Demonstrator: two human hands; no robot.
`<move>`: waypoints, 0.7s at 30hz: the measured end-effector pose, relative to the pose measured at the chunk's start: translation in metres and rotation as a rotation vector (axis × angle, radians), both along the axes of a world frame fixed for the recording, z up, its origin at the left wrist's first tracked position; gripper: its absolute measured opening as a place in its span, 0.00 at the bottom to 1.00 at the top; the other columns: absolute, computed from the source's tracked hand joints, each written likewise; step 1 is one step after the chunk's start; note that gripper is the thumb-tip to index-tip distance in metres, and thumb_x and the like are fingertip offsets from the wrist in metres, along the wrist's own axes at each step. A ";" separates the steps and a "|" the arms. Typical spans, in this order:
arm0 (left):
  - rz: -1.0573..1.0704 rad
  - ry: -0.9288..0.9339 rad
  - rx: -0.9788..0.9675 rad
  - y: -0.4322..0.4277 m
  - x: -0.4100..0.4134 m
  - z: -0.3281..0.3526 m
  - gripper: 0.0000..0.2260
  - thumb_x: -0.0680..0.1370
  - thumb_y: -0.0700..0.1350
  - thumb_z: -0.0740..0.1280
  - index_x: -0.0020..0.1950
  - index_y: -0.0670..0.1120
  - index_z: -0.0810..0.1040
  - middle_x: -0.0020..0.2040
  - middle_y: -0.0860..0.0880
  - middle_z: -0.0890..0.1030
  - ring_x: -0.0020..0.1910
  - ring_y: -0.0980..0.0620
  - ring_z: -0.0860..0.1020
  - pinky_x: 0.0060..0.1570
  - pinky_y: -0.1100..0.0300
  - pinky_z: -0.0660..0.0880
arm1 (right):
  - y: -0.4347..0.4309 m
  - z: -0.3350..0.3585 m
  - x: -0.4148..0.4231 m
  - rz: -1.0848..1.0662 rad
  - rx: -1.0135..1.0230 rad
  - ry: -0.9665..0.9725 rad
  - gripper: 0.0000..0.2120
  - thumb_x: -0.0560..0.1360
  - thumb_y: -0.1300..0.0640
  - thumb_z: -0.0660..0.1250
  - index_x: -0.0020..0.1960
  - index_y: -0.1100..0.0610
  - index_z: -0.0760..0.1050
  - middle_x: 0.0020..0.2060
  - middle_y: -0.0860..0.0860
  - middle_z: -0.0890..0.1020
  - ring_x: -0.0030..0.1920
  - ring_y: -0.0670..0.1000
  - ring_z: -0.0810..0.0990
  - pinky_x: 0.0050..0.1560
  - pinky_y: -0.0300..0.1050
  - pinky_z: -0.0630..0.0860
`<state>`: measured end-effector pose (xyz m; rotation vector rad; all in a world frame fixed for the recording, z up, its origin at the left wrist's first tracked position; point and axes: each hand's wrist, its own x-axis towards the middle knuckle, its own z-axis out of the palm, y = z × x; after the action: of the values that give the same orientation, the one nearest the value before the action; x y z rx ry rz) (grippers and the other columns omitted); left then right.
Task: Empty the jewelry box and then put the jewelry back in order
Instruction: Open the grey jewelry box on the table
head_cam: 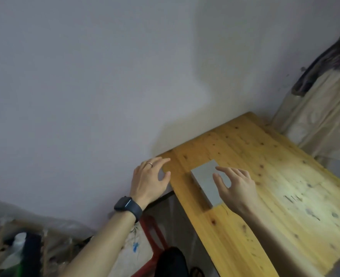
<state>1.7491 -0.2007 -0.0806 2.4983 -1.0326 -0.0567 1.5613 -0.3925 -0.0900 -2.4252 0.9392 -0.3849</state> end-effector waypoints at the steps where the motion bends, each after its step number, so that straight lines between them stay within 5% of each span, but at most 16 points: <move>1: -0.019 0.004 0.010 -0.009 0.010 -0.003 0.19 0.79 0.55 0.64 0.71 0.59 0.72 0.70 0.55 0.74 0.69 0.52 0.70 0.69 0.52 0.66 | -0.006 -0.005 0.005 -0.010 0.020 0.005 0.20 0.80 0.37 0.57 0.66 0.43 0.76 0.65 0.44 0.79 0.69 0.52 0.68 0.67 0.55 0.67; 10: -0.273 0.088 0.144 -0.115 0.075 -0.047 0.19 0.79 0.56 0.63 0.71 0.61 0.71 0.70 0.56 0.72 0.70 0.54 0.67 0.70 0.55 0.63 | -0.042 -0.063 0.031 -0.202 0.172 0.059 0.19 0.80 0.37 0.58 0.66 0.42 0.76 0.64 0.42 0.79 0.69 0.50 0.68 0.66 0.51 0.68; 21: -0.849 0.236 0.446 -0.236 0.136 -0.139 0.20 0.80 0.56 0.60 0.73 0.60 0.67 0.73 0.56 0.68 0.72 0.54 0.64 0.70 0.54 0.65 | -0.042 -0.129 0.083 -0.603 0.319 0.252 0.19 0.81 0.40 0.59 0.68 0.45 0.76 0.64 0.42 0.79 0.69 0.49 0.70 0.67 0.47 0.69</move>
<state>1.8851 -0.4372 -0.2200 2.1131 -2.0534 -0.8890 1.6443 -0.4342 -0.2187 -1.8923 1.7045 -0.1157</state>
